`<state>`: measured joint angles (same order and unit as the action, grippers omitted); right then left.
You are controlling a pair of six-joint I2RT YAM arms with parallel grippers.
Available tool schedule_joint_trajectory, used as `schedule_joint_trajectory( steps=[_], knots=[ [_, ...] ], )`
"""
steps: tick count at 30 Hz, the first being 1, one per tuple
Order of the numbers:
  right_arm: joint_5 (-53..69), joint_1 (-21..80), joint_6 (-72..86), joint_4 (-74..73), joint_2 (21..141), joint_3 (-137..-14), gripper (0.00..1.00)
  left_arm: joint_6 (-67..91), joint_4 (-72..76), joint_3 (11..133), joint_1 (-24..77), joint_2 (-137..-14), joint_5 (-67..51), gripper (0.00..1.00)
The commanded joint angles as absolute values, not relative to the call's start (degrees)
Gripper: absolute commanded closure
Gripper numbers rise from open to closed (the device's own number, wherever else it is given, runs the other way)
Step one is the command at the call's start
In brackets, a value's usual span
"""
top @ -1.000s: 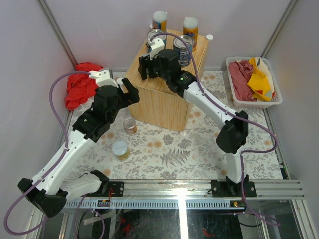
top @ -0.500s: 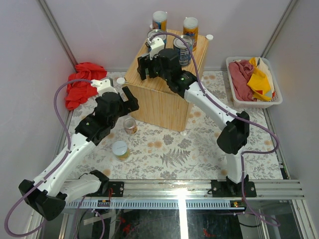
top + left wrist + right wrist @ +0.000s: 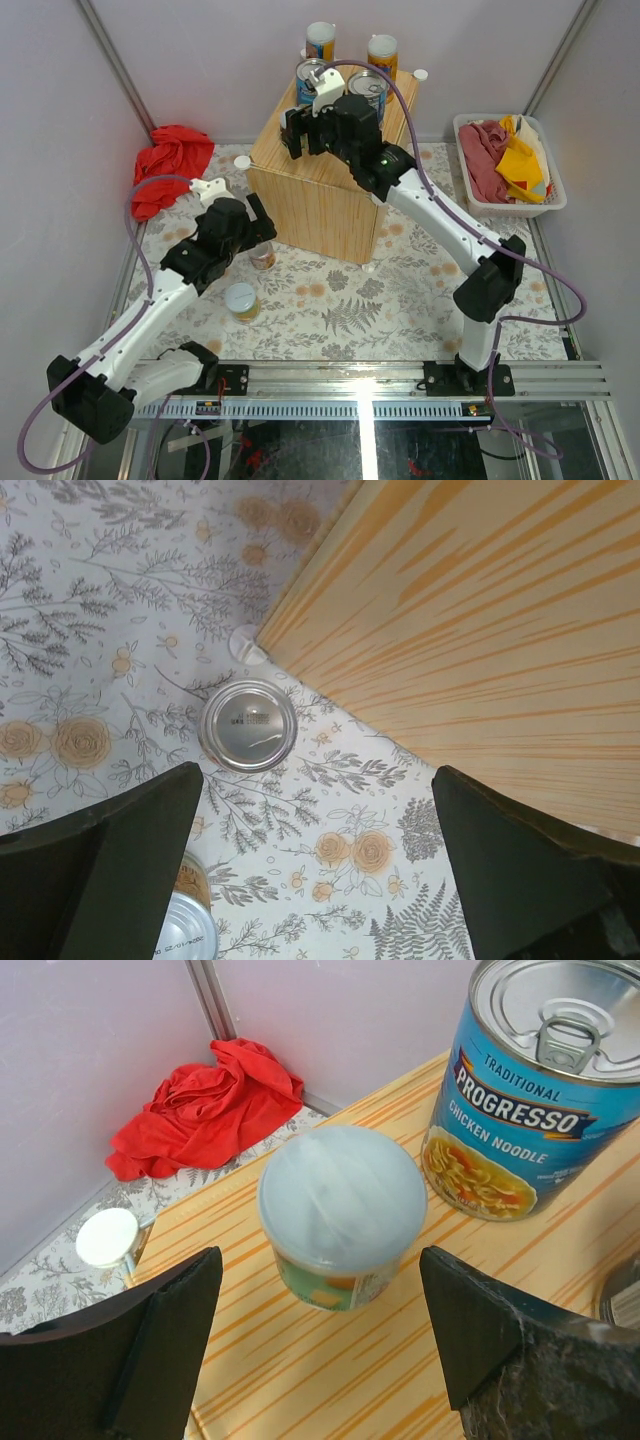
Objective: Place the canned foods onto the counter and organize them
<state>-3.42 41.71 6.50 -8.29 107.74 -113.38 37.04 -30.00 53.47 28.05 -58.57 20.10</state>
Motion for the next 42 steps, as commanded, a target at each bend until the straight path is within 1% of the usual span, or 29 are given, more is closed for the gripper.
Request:
schedule_joint_trajectory(
  steps=[1, 14, 21, 33, 42],
  knots=[
    [-3.4, 42.8, 6.4, -5.8, 102.0, -111.5, 0.13, 38.4, -27.9, 51.5, 27.5, -60.1, 18.6, 0.0],
    [-4.9, 45.8, 7.1, -4.9, 90.2, -102.5, 0.14, 38.5, -25.2, 47.3, 27.3, -66.1, 19.3, 0.0],
    [-6.4, 48.1, 7.2, -5.5, 86.0, -99.9, 0.14, 38.1, -22.5, 45.8, 27.3, -70.0, 21.1, 0.0],
    [-8.4, 50.8, 7.6, -6.2, 83.6, -97.1, 0.14, 36.4, -18.4, 44.7, 27.3, -76.6, 23.5, 0.0],
    [-10.5, 52.8, 7.6, -8.1, 83.3, -98.7, 0.15, 35.2, -13.4, 43.2, 27.2, -79.7, 24.5, 0.0]
  ],
)
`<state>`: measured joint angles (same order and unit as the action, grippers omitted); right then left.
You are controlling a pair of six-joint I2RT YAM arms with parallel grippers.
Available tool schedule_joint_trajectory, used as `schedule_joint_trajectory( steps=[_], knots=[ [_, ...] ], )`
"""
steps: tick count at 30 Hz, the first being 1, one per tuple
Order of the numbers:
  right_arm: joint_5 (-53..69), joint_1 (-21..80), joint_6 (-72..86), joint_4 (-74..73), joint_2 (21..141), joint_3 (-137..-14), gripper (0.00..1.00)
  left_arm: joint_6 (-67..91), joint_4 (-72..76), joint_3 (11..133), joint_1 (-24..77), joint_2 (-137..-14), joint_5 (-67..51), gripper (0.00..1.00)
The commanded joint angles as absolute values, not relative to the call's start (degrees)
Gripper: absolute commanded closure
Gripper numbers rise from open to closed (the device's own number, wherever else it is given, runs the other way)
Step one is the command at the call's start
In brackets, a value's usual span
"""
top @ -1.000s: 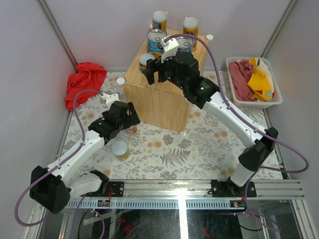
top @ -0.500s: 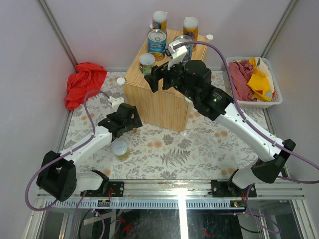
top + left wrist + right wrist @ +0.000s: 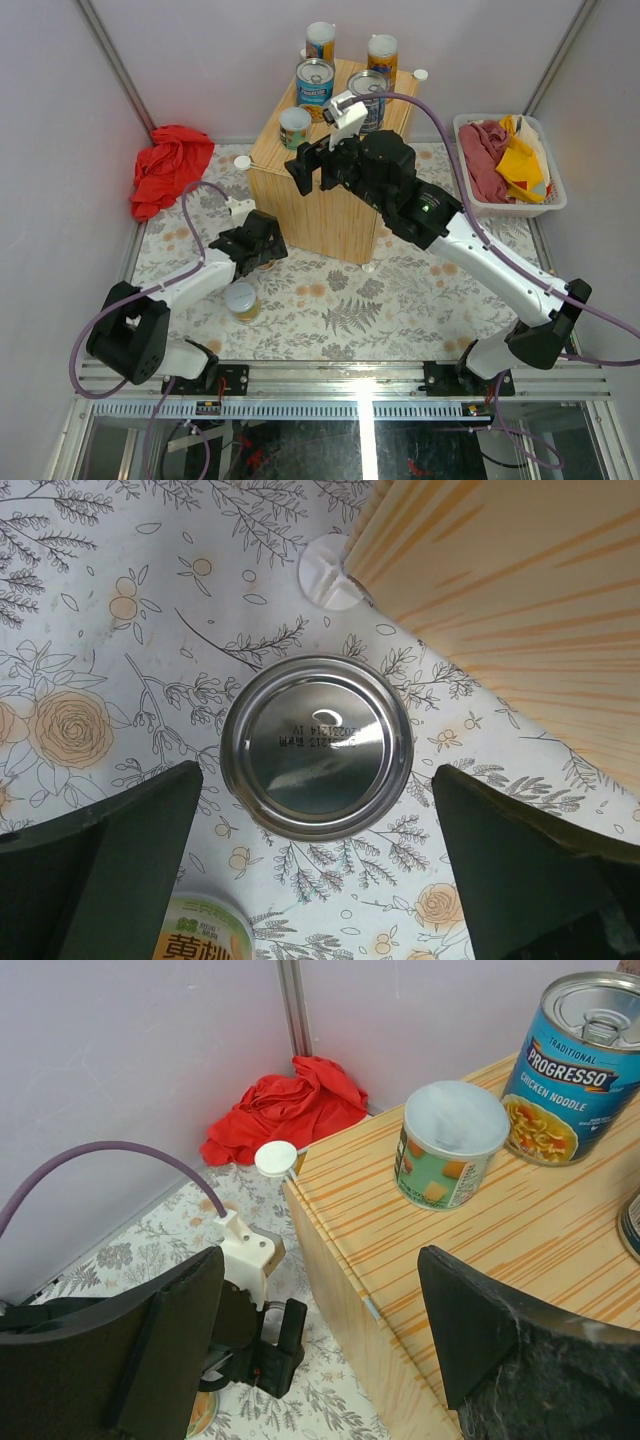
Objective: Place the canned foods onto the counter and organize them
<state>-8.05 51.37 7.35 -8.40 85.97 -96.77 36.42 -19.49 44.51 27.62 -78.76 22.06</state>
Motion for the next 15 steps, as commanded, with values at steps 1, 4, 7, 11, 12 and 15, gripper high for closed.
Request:
schedule_joint_trajectory(
  steps=[1, 4, 7, 11, 12, 15],
  knots=[
    [-11.1, 53.0, 7.8, -9.0, 83.3, -99.4, 0.15, 35.1, -12.8, 42.9, 27.2, -79.8, 24.2, 0.02],
    [-12.5, 53.9, 7.9, -11.1, 83.3, -104.4, 0.15, 34.5, -10.7, 41.7, 26.8, -80.2, 22.6, 0.17],
    [-13.8, 54.1, 8.3, -12.4, 83.2, -109.8, 0.15, 34.1, -9.2, 40.7, 26.5, -80.3, 21.1, 0.36],
    [-13.5, 54.1, 8.1, -14.1, 84.2, -117.7, 0.16, 33.6, -8.2, 40.0, 26.4, -80.4, 20.7, 0.48],
    [-13.6, 54.1, 8.1, -14.6, 84.6, -119.7, 0.16, 33.5, -8.2, 40.0, 26.4, -80.3, 20.7, 0.49],
    [-14.3, 54.1, 8.2, -13.4, 84.1, -121.8, 0.16, 33.4, -8.3, 39.5, 26.3, -79.9, 20.3, 0.52]
  ],
)
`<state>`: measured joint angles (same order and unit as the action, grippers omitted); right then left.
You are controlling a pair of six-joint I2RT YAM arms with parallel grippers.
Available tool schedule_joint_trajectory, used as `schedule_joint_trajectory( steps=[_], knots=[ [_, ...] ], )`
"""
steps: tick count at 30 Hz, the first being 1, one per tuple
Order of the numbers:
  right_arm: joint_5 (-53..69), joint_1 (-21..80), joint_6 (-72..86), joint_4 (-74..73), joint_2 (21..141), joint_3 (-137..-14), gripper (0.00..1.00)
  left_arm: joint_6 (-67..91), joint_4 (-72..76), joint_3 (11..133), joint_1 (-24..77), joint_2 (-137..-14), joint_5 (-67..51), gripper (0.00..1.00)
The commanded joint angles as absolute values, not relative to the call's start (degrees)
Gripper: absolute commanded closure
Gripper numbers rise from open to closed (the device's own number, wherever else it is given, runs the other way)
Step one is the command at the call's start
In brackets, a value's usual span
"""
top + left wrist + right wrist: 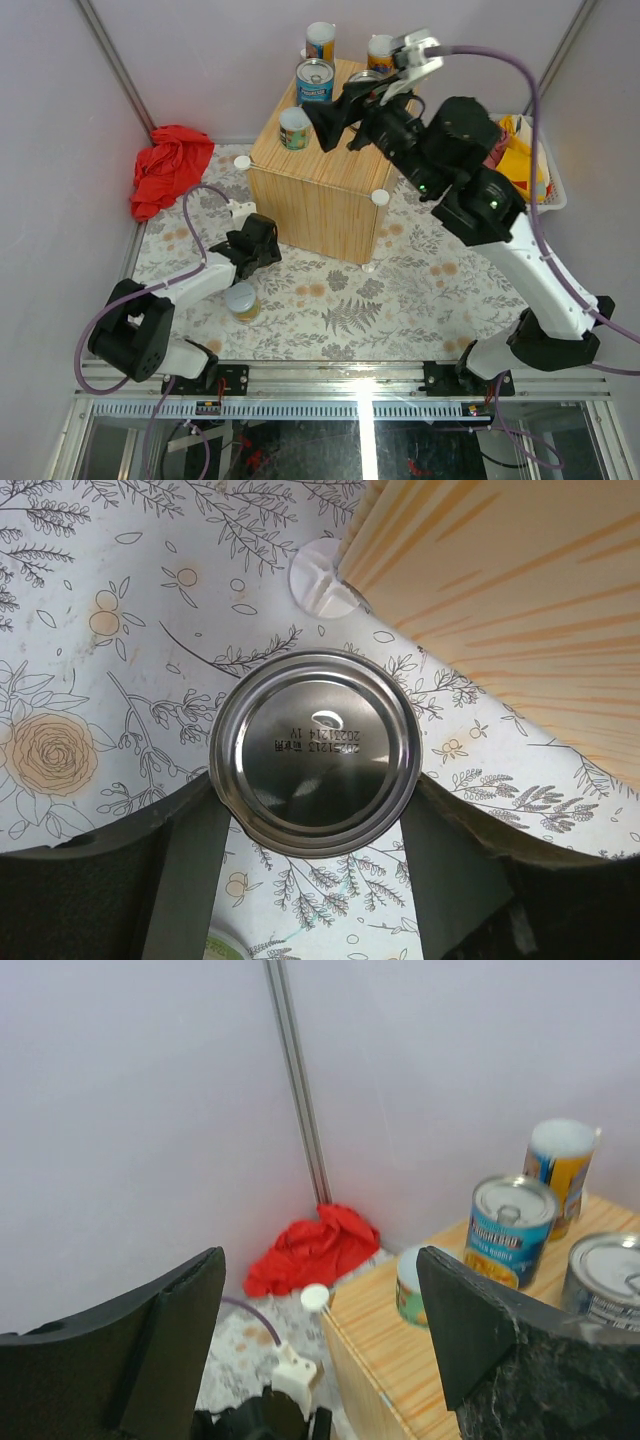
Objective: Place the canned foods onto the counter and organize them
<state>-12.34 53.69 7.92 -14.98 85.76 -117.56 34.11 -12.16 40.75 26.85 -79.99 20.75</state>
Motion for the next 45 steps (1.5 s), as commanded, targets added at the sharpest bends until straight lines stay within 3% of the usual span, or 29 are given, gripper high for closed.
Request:
schedule_joint_trajectory(
  steps=[1, 4, 9, 12, 31, 40, 45],
  knots=[
    [-14.9, 54.1, 8.1, -11.9, 83.3, -121.1, 0.16, 33.6, -8.3, 39.1, 26.3, -79.5, 20.3, 0.53],
    [-17.3, 54.1, 6.3, -3.6, 79.1, -115.1, 0.15, 34.6, -8.4, 37.8, 26.3, -77.8, 20.1, 0.54],
    [-22.1, 54.1, -0.2, 24.1, 68.6, -97.3, 0.09, 35.8, -7.7, 37.3, 26.3, -75.3, 19.9, 0.54],
    [-20.7, 54.1, -3.0, 31.5, 67.4, -95.5, 0.06, 36.1, -8.3, 38.6, 26.3, -74.6, 20.7, 0.54],
    [0.0, 55.1, -22.9, 44.8, 62.9, -80.2, 0.08, 38.5, -7.9, 38.1, 26.5, -70.2, 21.5, 0.6],
    [-6.3, 57.3, -30.4, 46.1, 63.5, -76.2, 0.07, 38.8, -7.5, 37.1, 26.5, -68.3, 21.2, 0.61],
    [-3.0, 57.3, -29.1, 45.1, 62.4, -75.0, 0.04, 40.1, -7.2, 36.8, 26.5, -67.3, 19.6, 0.65]
  ],
)
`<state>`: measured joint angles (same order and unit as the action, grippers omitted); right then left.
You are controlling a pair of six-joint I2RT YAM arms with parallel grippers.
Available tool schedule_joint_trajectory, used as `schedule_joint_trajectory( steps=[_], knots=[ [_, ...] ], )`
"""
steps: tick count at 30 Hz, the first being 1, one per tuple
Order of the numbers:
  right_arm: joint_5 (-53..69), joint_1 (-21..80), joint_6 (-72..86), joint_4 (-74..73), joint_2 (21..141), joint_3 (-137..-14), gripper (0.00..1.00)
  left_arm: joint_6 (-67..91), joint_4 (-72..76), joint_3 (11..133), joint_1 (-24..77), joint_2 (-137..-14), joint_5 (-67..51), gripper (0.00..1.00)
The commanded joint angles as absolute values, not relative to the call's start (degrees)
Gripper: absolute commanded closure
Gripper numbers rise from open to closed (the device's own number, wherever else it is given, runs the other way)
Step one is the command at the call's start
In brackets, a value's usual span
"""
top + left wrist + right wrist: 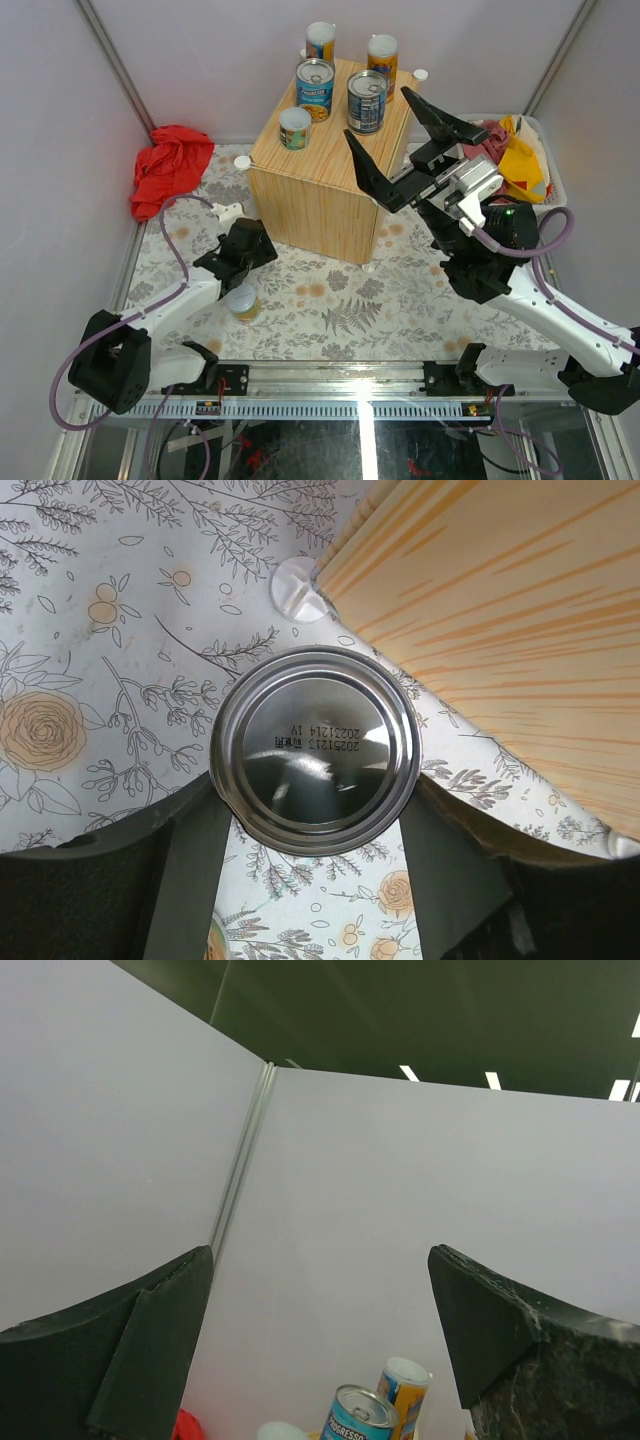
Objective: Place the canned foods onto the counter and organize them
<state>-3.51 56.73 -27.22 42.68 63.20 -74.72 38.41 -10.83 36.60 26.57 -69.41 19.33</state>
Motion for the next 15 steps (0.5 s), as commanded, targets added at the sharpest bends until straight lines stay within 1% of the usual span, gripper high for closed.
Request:
schedule_joint_trajectory(
  steps=[1, 5, 8, 10, 12, 15],
  knots=[
    [-4.3, 57.3, -30.1, 43.8, 63.2, -76.2, 0.04, 40.3, -7.2, 36.7, 26.5, -67.2, 19.4, 0.65],
    [-9.6, 57.2, -33.2, 42.0, 65.3, -78.6, 0.05, 41.0, -7.8, 36.7, 26.5, -66.4, 18.7, 0.65],
    [-6.2, 57.2, -28.6, 41.7, 62.9, -76.5, 0.01, 41.9, -8.2, 36.5, 26.5, -65.7, 18.1, 0.66],
    [-4.8, 57.2, -28.4, 40.9, 62.9, -75.9, 0.0, 42.4, -8.3, 36.5, 26.5, -64.8, 17.5, 0.67],
    [-8.9, 57.2, -30.5, 41.4, 63.9, -76.6, 0.0, 43.0, -8.4, 36.4, 26.5, -63.7, 16.6, 0.69],
    [-15.7, 57.0, -30.0, 40.6, 64.8, -76.8, 0.0, 44.2, -8.3, 36.3, 26.5, -61.9, 14.9, 0.69]
  ],
)
